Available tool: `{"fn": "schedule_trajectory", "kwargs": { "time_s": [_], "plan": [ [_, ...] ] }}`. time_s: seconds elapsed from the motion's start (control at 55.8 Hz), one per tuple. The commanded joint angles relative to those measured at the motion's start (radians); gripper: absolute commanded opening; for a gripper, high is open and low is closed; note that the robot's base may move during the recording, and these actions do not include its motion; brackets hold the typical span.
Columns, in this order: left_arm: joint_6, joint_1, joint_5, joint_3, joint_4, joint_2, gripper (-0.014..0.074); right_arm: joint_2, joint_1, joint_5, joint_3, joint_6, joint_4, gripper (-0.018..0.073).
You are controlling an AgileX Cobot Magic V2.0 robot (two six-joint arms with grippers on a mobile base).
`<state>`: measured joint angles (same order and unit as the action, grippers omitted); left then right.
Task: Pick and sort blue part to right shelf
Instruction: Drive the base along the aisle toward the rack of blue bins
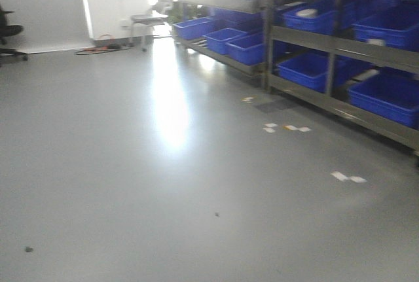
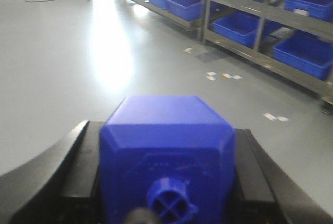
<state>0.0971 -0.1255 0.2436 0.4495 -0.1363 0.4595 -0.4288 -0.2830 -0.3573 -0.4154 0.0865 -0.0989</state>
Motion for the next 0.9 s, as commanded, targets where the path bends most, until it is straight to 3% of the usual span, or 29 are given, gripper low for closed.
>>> {"fn": "schedule_trajectory", "kwargs": {
  "time_s": [0.0,0.878],
  "plan": [
    [-0.004,-0.006,-0.093,0.029,-0.006,0.006,0.0295,-0.003,0.002,0.092,-0.032,-0.009,-0.011,0.0238],
    [-0.004,-0.006,-0.093,0.029,-0.006,0.006,0.0295,-0.003,0.002,0.092,-0.032,-0.009,-0.011,0.0238]
  ]
}}
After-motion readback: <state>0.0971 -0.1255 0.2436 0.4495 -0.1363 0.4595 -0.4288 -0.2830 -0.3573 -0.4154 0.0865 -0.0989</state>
